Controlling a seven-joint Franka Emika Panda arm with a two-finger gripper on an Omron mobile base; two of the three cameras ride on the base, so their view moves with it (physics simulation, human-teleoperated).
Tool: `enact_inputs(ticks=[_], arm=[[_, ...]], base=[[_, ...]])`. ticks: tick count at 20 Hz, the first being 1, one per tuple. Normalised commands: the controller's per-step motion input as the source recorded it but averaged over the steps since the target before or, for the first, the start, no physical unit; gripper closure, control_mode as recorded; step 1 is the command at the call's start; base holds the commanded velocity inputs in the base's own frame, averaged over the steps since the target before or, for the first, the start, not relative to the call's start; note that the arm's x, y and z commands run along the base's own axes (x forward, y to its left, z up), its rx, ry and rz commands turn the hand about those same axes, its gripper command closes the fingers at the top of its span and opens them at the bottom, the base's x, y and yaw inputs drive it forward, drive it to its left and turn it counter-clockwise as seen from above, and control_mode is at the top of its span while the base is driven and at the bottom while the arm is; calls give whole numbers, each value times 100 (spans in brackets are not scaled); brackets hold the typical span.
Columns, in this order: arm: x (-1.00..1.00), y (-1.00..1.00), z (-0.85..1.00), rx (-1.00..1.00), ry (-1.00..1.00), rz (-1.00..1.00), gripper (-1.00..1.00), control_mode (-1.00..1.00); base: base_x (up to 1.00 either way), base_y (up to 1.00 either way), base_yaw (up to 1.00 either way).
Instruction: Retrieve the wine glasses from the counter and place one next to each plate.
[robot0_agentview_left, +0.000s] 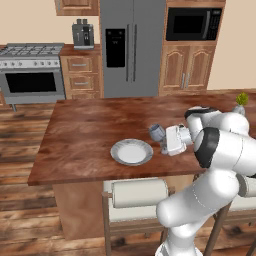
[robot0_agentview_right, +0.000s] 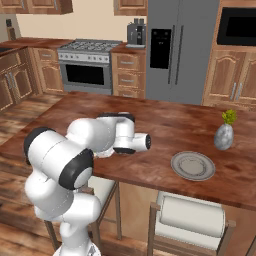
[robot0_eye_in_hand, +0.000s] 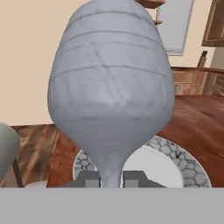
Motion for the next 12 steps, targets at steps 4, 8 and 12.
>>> enact_inputs(ticks=[4, 8, 12], arm=[[10, 0, 0, 0, -1, 0, 100, -100], [19, 0, -2, 0, -1, 0, 100, -100], [27, 0, -15, 2, 0, 0, 100, -100]], base=[[0, 0, 0], [0, 0, 0], [0, 0, 0]])
